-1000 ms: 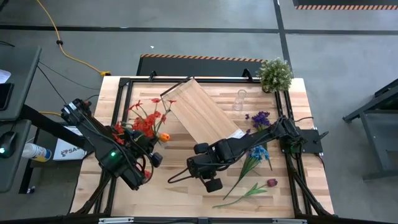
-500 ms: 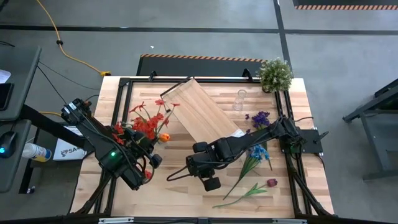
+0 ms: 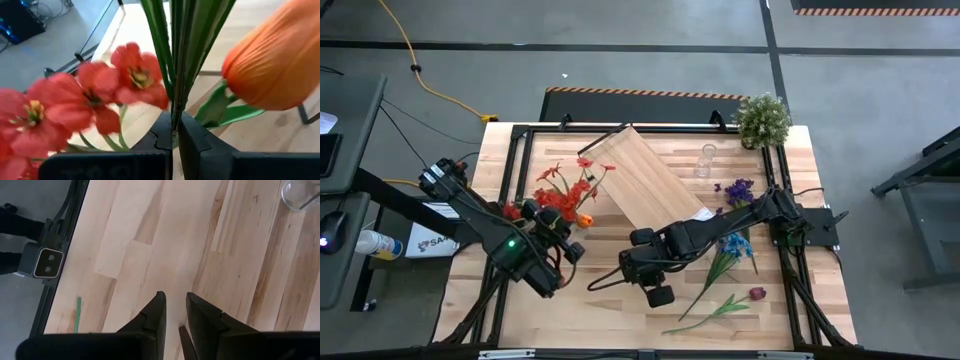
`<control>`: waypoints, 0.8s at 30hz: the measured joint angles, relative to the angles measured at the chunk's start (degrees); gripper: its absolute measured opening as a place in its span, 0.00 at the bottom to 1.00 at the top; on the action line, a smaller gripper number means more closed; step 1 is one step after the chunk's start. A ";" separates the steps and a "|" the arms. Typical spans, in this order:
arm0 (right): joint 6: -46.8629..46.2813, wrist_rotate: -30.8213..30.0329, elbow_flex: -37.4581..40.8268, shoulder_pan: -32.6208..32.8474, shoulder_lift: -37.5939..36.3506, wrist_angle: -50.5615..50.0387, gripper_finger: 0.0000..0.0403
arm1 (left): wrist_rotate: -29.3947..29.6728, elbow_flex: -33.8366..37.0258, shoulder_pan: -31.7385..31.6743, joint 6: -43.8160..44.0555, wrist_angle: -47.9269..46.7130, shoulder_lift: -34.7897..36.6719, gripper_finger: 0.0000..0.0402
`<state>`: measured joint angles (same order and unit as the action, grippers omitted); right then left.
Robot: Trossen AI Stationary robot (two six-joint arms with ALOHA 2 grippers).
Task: Pick and place flowers into a vace then onto a shelf
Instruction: Put the red flowers into the bottom transparent vase
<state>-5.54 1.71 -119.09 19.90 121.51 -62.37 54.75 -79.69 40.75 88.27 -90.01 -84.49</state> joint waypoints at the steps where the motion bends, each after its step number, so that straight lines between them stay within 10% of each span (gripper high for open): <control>1: 0.00 -0.02 0.00 0.00 0.00 -0.02 0.17 | -0.17 0.17 0.00 0.02 -0.02 0.00 0.11; 24: 0.00 0.22 0.00 -1.53 0.00 0.83 0.17 | -1.72 2.62 0.13 4.03 0.08 -3.63 0.11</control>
<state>-5.54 1.93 -119.09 18.37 121.51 -61.54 53.03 -77.08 40.88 92.30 -89.93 -88.12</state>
